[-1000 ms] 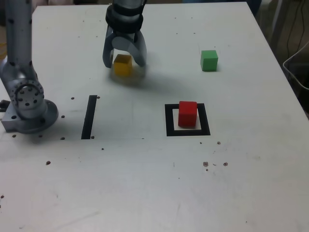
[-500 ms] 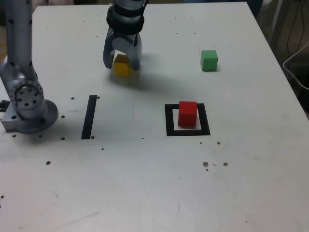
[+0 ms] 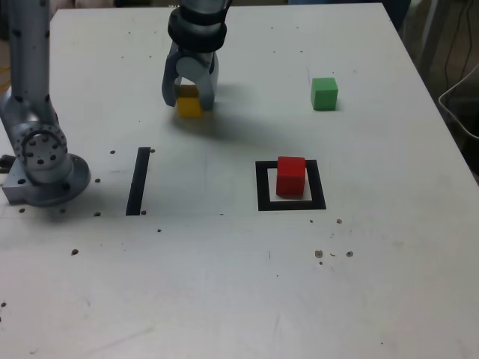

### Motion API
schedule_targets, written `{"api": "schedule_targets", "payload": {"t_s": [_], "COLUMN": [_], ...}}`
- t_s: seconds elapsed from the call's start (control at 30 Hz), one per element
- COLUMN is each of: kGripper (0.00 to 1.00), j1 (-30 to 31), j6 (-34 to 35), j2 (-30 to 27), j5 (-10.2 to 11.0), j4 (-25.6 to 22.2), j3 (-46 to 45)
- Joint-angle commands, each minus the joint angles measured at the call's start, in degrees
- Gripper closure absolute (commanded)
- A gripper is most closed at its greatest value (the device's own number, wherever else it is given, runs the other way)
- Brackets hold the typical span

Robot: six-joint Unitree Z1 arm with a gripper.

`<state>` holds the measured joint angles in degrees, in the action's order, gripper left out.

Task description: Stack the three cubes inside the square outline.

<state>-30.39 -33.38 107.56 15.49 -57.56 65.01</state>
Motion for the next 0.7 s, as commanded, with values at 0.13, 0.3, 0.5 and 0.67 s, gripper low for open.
{"api": "schedule_targets", "payload": {"t_s": [0.13,0.3,0.5,0.67], "kGripper": [0.72,0.72,0.72,0.72], "j1": [2.0,5.1,11.9,17.3], "j6": [0.0,0.9,4.5,7.2], "j2": [-0.7,-1.7,-2.8,-3.1], "j5": [-0.8,-1.7,-2.1,-3.0], "j4": [-4.7,-9.2,-14.8,-17.9], "j3": [3.9,7.8,12.7,16.2]}}
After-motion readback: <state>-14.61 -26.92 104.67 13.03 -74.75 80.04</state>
